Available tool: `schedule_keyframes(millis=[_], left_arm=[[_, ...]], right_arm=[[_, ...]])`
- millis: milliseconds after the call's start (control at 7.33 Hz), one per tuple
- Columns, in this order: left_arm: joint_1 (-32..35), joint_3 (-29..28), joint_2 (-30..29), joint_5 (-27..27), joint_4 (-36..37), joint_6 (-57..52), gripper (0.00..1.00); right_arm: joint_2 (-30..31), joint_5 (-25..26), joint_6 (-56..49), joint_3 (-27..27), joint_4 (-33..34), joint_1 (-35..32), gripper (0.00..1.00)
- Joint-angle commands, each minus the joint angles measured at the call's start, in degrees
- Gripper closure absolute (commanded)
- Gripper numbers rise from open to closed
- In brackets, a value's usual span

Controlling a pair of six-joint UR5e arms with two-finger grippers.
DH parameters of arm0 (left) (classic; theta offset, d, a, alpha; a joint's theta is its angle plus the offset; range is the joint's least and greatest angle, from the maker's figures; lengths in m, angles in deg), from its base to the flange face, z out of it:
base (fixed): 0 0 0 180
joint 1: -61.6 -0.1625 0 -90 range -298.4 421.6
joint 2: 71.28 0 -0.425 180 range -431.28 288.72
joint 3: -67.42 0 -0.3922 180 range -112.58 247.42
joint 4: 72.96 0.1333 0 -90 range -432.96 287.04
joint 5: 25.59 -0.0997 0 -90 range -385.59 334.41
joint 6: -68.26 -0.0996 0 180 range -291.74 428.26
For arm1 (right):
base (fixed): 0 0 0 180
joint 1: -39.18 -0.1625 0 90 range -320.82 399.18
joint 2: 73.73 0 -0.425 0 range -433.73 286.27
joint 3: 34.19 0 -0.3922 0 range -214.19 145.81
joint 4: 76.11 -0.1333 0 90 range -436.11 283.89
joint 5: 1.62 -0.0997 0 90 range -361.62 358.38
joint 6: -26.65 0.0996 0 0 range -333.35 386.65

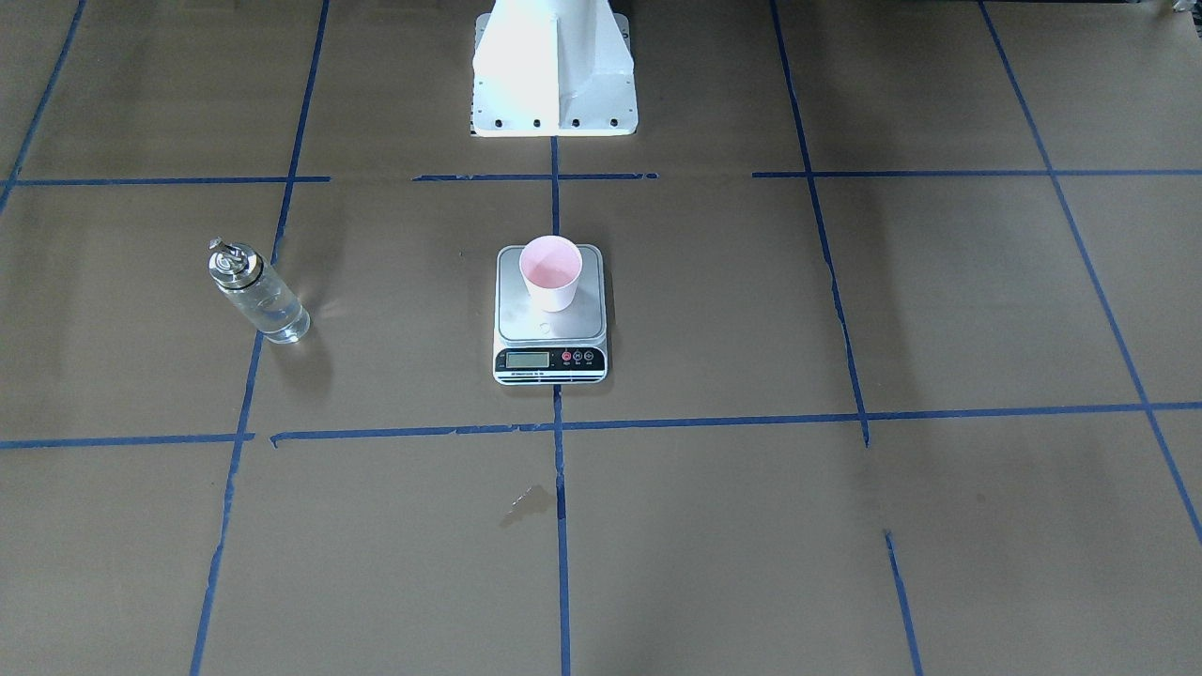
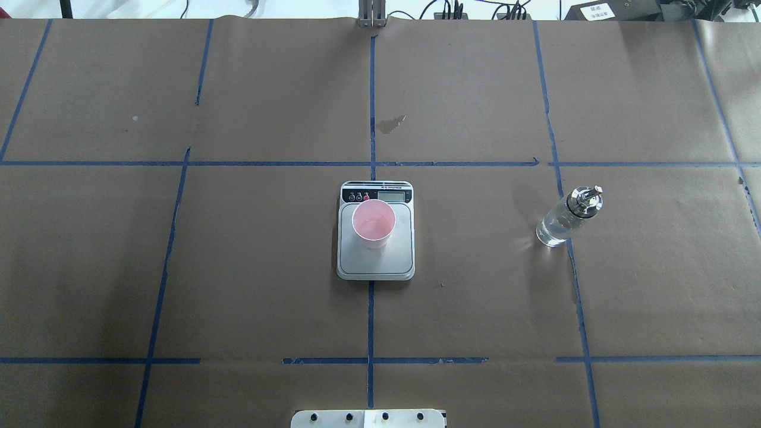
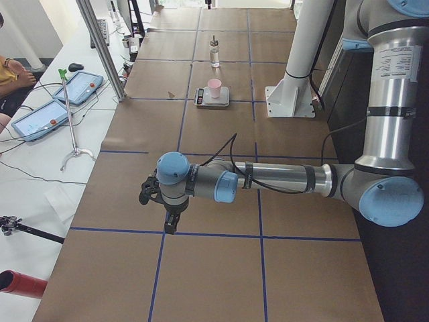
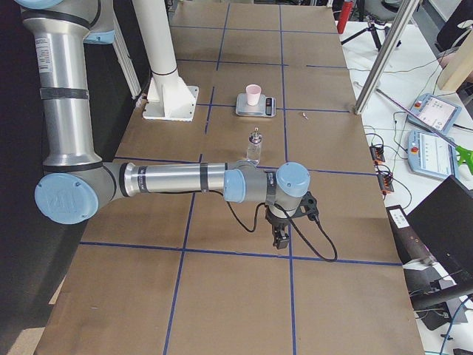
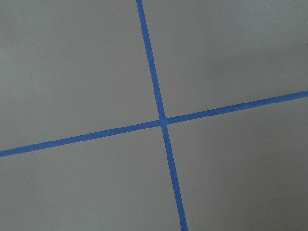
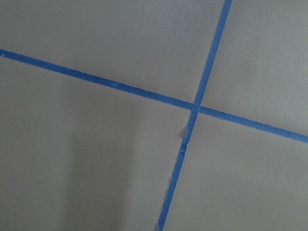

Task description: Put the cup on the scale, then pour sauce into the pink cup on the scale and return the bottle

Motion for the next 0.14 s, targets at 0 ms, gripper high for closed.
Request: schedule_keyframes(millis=[0], left_arm=[[0.00,0.23,-0.18,0.00,0.07,0.09,0.00]], right_arm=[[0.18,-0.08,-0.04,-0.02,0.01,0.00,0.00]])
